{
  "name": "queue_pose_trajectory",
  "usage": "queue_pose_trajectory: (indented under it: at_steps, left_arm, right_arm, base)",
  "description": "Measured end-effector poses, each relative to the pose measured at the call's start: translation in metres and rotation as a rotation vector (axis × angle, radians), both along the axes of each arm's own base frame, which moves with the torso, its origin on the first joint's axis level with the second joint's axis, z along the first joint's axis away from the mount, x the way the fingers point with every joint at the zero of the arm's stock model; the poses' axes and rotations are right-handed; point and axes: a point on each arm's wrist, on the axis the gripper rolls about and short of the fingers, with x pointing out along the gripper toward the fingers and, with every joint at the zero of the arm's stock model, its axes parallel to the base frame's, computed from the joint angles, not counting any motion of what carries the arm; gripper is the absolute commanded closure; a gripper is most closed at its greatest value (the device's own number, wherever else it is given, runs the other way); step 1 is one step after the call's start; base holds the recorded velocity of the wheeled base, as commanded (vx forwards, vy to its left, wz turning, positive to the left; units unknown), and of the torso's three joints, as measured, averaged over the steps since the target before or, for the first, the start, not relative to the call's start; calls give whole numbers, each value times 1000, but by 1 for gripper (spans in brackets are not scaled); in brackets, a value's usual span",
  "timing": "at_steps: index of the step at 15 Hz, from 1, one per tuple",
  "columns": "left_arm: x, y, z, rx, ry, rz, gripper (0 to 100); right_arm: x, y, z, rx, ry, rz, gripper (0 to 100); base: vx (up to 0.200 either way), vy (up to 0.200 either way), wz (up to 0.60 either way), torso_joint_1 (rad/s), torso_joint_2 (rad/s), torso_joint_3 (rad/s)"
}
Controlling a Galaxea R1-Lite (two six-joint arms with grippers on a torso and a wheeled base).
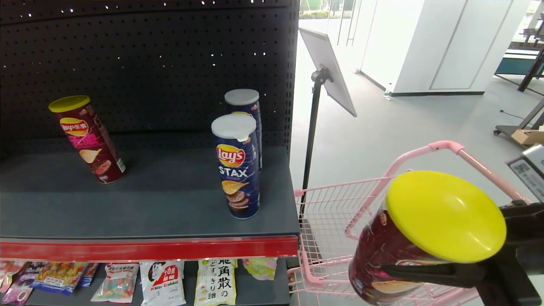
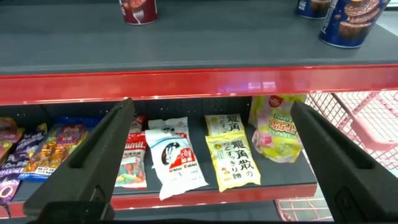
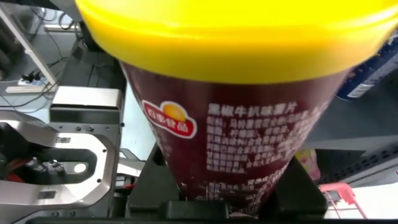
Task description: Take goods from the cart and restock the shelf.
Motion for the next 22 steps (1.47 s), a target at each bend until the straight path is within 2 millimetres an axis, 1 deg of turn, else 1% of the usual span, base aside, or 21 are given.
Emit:
queue_pose_trajectory:
  at_steps: [4, 7, 12, 14, 18, 22]
  left_arm:
    - [0, 0, 0, 0, 0, 0, 0]
    - [0, 0, 0, 0, 0, 0, 0]
    - [0, 0, 0, 0, 0, 0, 0]
    - [0, 0, 0, 0, 0, 0, 0]
    - [0, 0, 0, 0, 0, 0, 0]
    - [0, 0, 0, 3, 0, -2, 0]
  right_arm:
    - [-11, -4, 9, 35, 22, -4, 100]
    - [-20, -4, 7, 27, 15, -6, 100]
    - [-45, 14, 7, 6, 0, 54, 100]
    - [-52, 16, 7, 4, 1, 58, 100]
    - [-61, 10, 6, 12, 18, 36, 100]
    - [-66, 4, 11, 43, 22, 21, 100]
  base:
    - [0, 0, 0, 0, 0, 0]
    - [0, 0, 0, 0, 0, 0]
    - [0, 0, 0, 0, 0, 0]
    - [0, 0, 0, 0, 0, 0]
    - [0, 0, 0, 0, 0, 0]
    - [0, 0, 0, 0, 0, 0]
